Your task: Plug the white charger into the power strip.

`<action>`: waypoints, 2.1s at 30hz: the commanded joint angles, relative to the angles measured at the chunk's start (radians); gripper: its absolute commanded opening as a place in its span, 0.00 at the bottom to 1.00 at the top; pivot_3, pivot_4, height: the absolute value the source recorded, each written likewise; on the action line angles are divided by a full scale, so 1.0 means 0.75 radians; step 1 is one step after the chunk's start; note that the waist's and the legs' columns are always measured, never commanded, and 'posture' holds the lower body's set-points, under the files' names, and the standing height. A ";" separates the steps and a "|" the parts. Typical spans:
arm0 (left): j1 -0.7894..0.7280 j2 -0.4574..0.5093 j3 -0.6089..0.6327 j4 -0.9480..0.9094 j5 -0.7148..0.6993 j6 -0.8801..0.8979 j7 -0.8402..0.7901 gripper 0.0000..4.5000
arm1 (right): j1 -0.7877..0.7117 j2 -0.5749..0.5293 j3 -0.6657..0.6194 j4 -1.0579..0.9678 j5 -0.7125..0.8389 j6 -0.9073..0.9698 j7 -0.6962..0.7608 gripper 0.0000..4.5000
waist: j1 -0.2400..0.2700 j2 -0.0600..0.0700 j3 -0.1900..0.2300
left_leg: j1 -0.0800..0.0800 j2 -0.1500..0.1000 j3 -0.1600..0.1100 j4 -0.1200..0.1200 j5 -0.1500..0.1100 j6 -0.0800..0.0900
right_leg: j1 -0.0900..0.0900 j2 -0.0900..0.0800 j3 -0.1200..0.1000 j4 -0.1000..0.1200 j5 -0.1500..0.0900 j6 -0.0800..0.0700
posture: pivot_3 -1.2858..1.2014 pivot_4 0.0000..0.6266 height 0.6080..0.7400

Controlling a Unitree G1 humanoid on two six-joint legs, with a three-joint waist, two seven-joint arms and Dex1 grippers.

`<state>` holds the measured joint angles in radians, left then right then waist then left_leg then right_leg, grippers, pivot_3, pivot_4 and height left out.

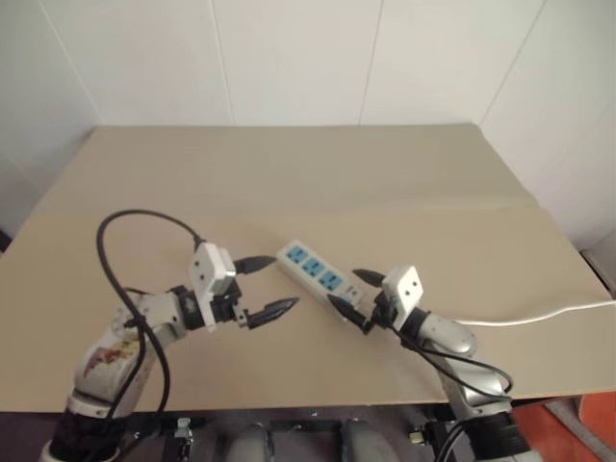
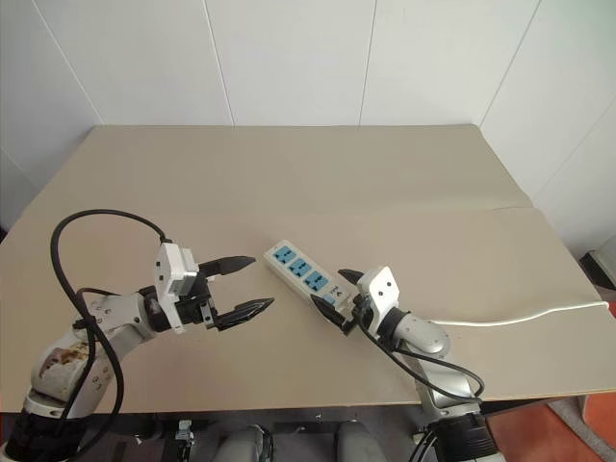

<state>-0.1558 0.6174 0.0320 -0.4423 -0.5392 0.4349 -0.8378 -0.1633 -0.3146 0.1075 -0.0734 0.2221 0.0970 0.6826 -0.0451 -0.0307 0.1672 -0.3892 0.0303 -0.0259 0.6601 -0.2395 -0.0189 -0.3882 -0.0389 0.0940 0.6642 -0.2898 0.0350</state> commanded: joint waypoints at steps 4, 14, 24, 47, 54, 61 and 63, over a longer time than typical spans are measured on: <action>0.003 0.008 0.033 -0.050 -0.029 -0.012 -0.006 1.00 | 0.016 -0.009 0.002 -0.053 0.028 0.020 0.029 1.00 | 0.001 0.000 0.000 | -0.001 0.000 0.000 0.000 0.000 0.000 | 0.000 0.000 0.000 0.000 0.000 0.000 | 0.52 0.24 1.00; 0.009 0.020 0.035 -0.058 -0.041 -0.001 -0.003 1.00 | 0.005 0.019 0.018 0.021 -0.006 -0.008 0.016 1.00 | -0.001 0.000 0.000 | -0.001 0.000 0.000 0.000 0.000 0.000 | 0.000 0.000 0.000 0.000 0.000 0.000 | 0.52 0.24 1.00; 0.008 0.028 0.041 -0.060 -0.038 0.001 0.000 1.00 | -0.012 0.063 0.046 0.136 -0.069 -0.093 -0.012 1.00 | -0.013 -0.001 -0.001 | 0.003 0.002 0.000 0.000 0.000 0.000 | 0.001 0.002 0.001 0.001 0.000 0.000 | 0.52 0.24 1.00; 0.031 0.018 0.029 -0.070 -0.041 0.005 0.003 1.00 | 0.041 -0.027 0.057 -0.151 -0.035 0.147 -0.037 1.00 | 0.000 0.000 0.000 | 0.000 0.001 0.000 0.000 0.000 0.000 | -0.001 0.001 0.000 0.000 0.000 0.000 | 0.52 0.24 1.00; 0.037 0.025 0.035 -0.076 -0.040 0.006 0.003 1.00 | 0.007 0.008 0.070 -0.007 -0.044 0.092 -0.007 1.00 | 0.000 0.000 0.000 | 0.000 0.001 0.000 0.000 0.000 0.000 | -0.001 0.001 0.000 0.000 0.000 0.000 | 0.52 0.24 1.00; 0.034 0.035 0.045 -0.071 -0.044 0.008 -0.005 1.00 | -0.046 0.068 0.069 0.139 -0.052 0.003 -0.001 1.00 | -0.009 0.000 -0.001 | 0.002 0.002 0.001 0.000 0.000 0.000 | 0.000 0.002 0.001 0.001 0.000 0.000 | 0.52 0.24 1.00; 0.033 0.037 0.047 -0.071 -0.046 0.010 -0.006 1.00 | -0.058 0.080 0.069 0.175 -0.055 -0.025 0.003 1.00 | -0.016 -0.001 -0.001 | 0.002 0.002 0.001 0.000 0.000 0.000 | 0.000 0.002 0.001 0.001 0.000 0.000 | 0.52 0.24 1.00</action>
<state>-0.1238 0.6358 0.0432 -0.4631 -0.5538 0.4422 -0.8384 -0.1966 -0.2658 0.1494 0.0264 0.1800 0.1003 0.6781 -0.0573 -0.0311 0.1668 -0.3876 0.0319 -0.0255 0.6601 -0.2395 -0.0190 -0.3877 -0.0372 0.0945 0.6647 -0.2896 0.0346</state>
